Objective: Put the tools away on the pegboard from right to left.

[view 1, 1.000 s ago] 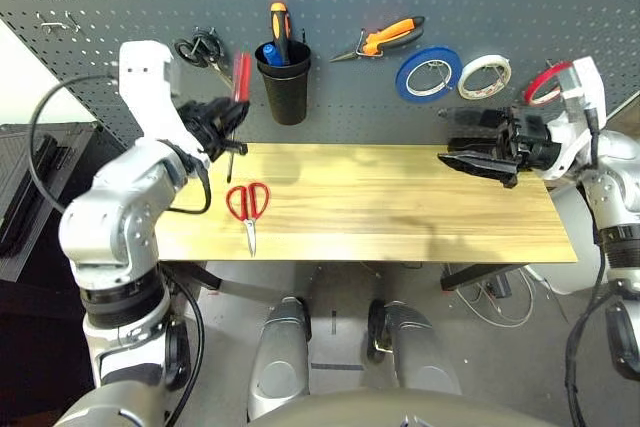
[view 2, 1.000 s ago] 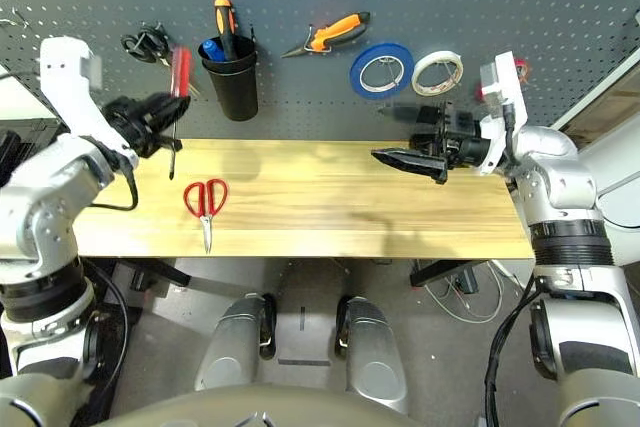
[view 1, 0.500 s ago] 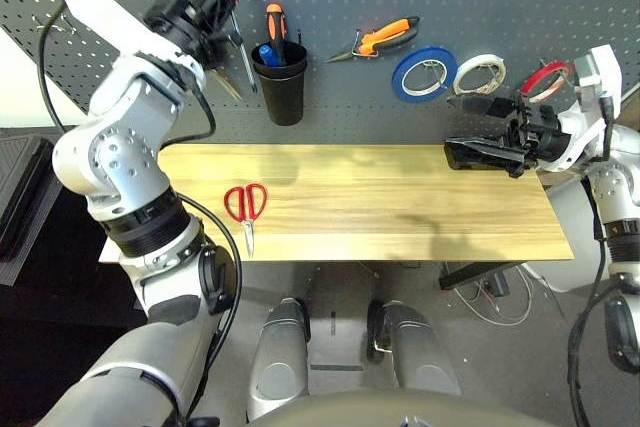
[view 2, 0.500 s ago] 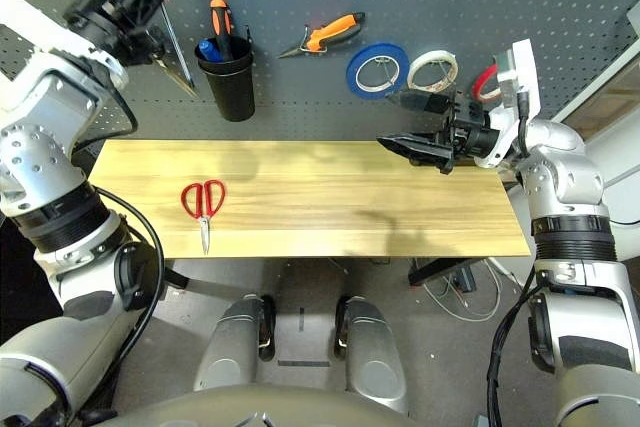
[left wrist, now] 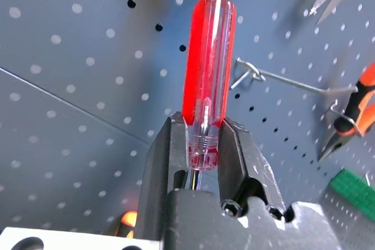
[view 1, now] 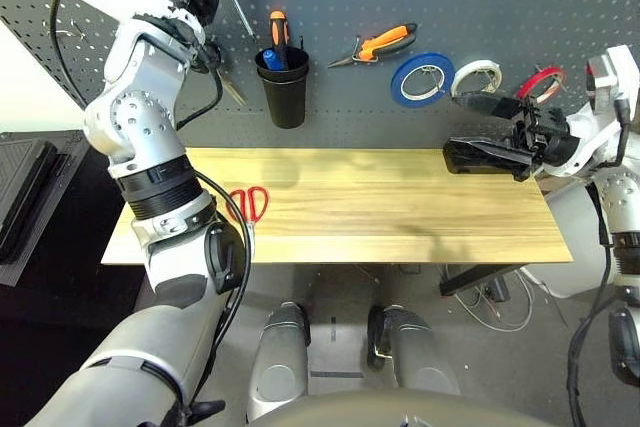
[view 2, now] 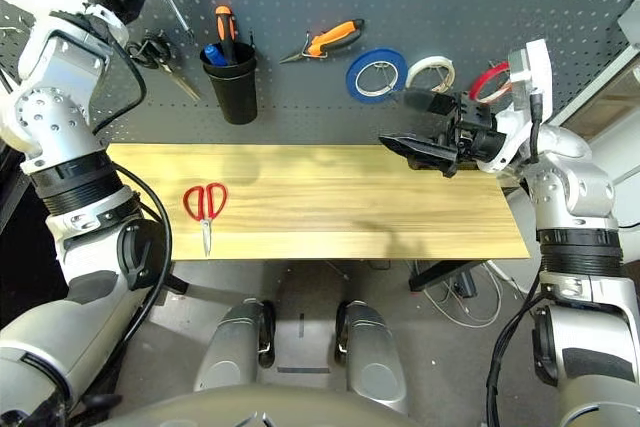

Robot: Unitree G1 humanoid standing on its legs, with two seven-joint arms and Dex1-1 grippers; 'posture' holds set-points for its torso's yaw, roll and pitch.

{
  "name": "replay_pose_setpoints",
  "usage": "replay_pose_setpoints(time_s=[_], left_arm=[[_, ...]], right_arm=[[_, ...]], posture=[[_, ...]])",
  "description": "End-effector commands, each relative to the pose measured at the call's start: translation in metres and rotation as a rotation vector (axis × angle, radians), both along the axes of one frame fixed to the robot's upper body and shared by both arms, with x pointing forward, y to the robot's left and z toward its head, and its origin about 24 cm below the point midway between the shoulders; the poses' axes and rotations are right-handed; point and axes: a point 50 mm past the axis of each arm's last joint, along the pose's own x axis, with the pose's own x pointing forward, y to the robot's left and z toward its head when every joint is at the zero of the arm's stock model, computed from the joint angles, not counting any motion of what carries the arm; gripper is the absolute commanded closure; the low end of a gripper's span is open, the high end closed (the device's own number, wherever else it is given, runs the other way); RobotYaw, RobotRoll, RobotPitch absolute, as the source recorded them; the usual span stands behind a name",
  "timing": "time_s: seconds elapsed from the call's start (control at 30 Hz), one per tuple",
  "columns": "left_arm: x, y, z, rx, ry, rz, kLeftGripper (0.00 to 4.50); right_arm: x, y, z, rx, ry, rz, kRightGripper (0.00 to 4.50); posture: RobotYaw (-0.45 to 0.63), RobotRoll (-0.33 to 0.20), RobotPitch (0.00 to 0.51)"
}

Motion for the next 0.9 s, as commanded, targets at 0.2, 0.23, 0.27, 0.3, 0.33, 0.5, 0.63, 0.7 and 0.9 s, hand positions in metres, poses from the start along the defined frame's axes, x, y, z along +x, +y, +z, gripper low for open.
replay_pose_setpoints(time_s=[0.2,0.23,0.27,0.3,0.33,0.5,0.63,0.7,0.9], left_arm=[[0.022,-0.016,-0.009,0.079,-0.03,0.083,3.74],[0.024,-0.016,-0.013,0.088,-0.029,0.098,3.74],[0.027,-0.017,-0.016,0.097,-0.03,0.111,3.74],[0.028,-0.017,-0.019,0.104,-0.034,0.123,3.74],[0.03,-0.017,-0.023,0.122,-0.038,0.136,3.74],[0.039,-0.018,-0.05,0.19,-0.016,0.152,3.74],[0.042,-0.018,-0.071,0.263,0.007,0.163,3.74],[0.042,-0.018,-0.075,0.275,0.008,0.167,3.74],[0.032,-0.011,-0.055,0.234,-0.071,0.189,1.53]], right_arm=[[-0.004,0.002,0.016,0.016,-0.047,0.0,0.0],[-0.004,0.003,0.017,0.015,-0.049,0.001,0.0],[-0.004,0.003,0.017,0.015,-0.051,0.0,0.0],[-0.004,0.003,0.018,0.016,-0.052,0.0,0.0],[-0.004,0.003,0.018,0.017,-0.054,-0.001,0.0],[-0.006,0.004,0.021,0.02,-0.058,-0.005,0.0],[-0.007,0.007,0.021,0.026,-0.057,-0.006,0.0],[-0.007,0.008,0.021,0.029,-0.057,-0.007,0.0],[-0.006,0.012,0.018,0.037,-0.052,-0.005,0.0]], posture=[[-0.08,0.0,0.043],[-0.08,0.0,0.046],[-0.08,0.0,0.052],[-0.08,0.0,0.055],[-0.08,0.0,0.056],[-0.1,0.0,0.062],[-0.1,0.0,0.069],[-0.1,0.0,0.069],[-0.07,0.0,0.068]])
